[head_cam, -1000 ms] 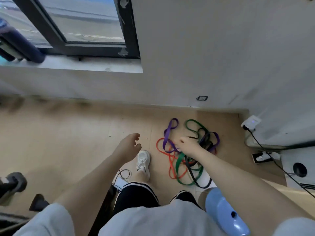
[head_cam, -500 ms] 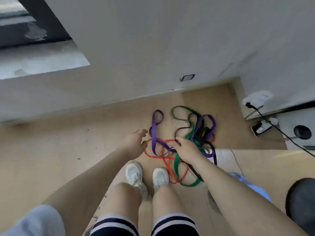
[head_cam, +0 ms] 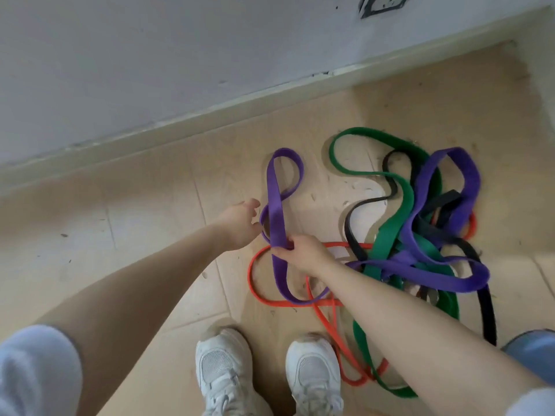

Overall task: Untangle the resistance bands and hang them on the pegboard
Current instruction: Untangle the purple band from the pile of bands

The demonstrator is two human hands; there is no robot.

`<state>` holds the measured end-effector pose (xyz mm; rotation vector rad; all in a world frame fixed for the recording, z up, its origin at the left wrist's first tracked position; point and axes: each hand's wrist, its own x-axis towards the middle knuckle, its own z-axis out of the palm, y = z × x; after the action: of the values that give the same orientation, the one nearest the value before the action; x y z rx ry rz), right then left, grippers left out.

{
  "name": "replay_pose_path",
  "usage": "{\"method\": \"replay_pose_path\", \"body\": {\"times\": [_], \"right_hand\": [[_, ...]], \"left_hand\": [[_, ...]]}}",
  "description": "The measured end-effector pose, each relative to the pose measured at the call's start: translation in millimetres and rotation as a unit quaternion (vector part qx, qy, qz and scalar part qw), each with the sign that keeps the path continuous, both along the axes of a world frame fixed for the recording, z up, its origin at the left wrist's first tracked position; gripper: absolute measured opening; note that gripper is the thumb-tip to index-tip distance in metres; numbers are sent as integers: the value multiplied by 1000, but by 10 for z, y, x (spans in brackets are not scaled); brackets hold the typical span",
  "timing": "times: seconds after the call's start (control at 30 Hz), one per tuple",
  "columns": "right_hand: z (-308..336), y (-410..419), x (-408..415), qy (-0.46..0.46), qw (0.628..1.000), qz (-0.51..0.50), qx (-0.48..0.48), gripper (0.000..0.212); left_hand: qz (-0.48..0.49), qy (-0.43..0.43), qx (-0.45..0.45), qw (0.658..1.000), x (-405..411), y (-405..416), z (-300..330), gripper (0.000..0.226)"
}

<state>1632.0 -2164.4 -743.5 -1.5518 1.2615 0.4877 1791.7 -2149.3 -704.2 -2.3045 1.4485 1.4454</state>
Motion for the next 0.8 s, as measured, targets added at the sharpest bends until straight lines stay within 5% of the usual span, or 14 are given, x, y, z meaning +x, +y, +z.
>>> {"method": "replay_pose_path", "body": {"times": [0.13,0.23,0.33,0.43,0.5,0.6,0.7,0.8], "right_hand": [[-241,130,98,32,994,36,-93,40],[-204,131,66,-21,993,-62,-98,31],[-22,42,-3,-106,986,-107,-76,36],[189,-123,-82,-156,981,-85,-73,38],[299,-206,-75,-167,981,-65,-81,38],[430,-254,82,-190,974,-66,-102,44],[493,-224,244,-218,965,-79,-122,46],[543,-208,233,-237,956,-119,-126,61]], "left_hand": [[76,13,41,996,-21,6,-281,51],[194,50,75,977,-123,12,-281,40],[353,207,101,907,-244,-5,-197,37],[460,327,51,824,-293,-121,-66,50],[465,309,10,829,-306,-208,28,54],[462,239,-38,853,-299,-288,142,31],[535,276,-99,792,-203,-217,253,12],[558,286,-197,754,-109,-83,328,21]]}}
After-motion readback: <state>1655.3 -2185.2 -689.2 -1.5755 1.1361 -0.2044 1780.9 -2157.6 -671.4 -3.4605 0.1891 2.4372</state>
